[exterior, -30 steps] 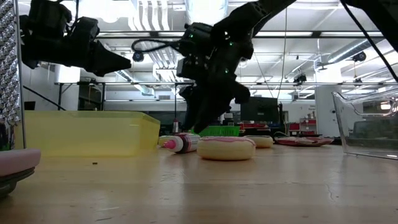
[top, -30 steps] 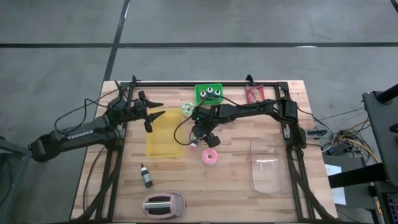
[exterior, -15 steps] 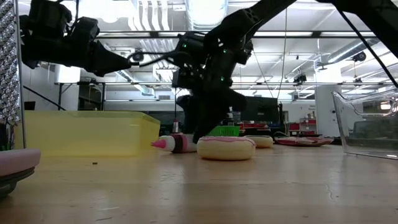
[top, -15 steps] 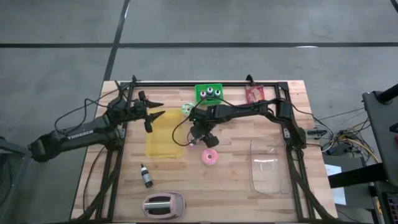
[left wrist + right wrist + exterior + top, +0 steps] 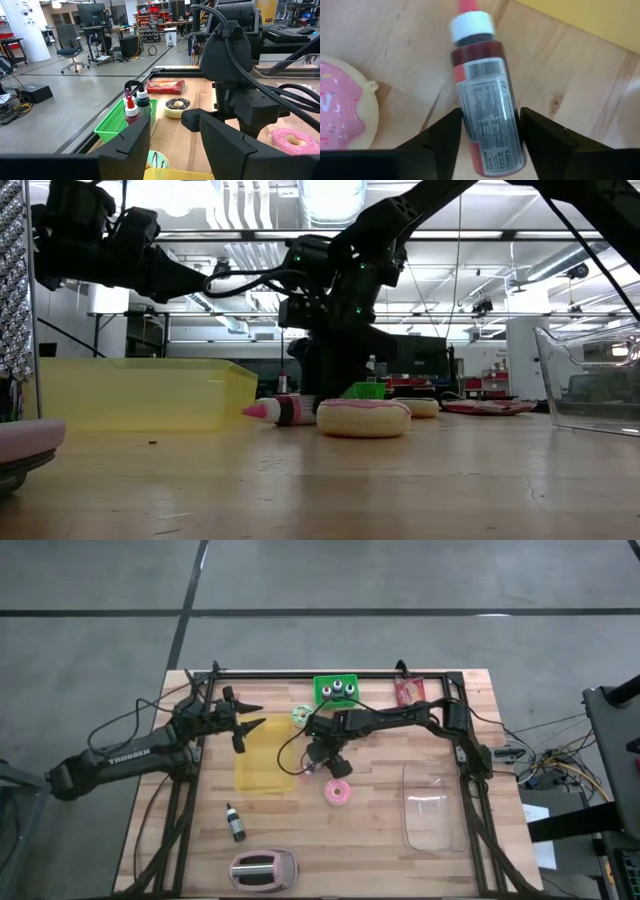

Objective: Pick & Place Food Item
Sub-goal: Put the pink food coloring bottle into the green bin

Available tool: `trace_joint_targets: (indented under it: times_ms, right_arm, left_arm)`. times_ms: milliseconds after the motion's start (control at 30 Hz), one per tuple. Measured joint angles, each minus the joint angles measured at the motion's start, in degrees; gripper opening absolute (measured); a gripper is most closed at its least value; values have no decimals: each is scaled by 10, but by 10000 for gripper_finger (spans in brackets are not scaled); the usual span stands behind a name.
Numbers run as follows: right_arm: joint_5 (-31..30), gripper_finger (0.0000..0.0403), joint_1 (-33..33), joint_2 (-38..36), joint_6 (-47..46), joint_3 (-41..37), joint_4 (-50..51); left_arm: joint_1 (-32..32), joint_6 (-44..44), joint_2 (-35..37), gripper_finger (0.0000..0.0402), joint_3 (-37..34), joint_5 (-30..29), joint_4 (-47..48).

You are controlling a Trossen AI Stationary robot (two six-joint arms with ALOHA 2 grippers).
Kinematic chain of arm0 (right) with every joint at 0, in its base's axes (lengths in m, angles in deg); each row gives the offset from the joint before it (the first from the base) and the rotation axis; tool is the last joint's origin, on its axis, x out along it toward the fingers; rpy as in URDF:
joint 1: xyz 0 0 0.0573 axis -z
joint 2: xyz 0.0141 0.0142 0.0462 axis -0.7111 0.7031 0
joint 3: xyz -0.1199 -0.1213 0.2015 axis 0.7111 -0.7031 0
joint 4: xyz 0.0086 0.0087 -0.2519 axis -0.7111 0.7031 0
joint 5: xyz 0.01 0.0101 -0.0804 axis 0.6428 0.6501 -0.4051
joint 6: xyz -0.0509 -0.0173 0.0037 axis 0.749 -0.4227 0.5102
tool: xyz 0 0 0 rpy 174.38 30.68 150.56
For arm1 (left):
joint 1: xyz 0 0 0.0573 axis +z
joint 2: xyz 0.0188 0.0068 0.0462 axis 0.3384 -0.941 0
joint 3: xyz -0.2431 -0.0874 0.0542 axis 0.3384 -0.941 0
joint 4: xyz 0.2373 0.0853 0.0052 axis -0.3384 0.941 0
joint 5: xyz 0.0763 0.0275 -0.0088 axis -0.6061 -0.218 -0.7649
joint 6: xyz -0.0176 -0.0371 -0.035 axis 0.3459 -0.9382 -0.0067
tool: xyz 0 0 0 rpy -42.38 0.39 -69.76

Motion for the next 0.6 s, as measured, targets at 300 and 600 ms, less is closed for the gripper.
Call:
trace_joint_targets:
  times_ms: [300, 600]
  right_arm:
    - [1, 72, 0, -1, -16, -1, 0]
    - [7, 72, 0, -4, -44, -3, 24]
  left_arm:
    - [0, 0, 0, 174, 0, 0, -1]
    - [0, -1, 0, 174, 0, -1, -1]
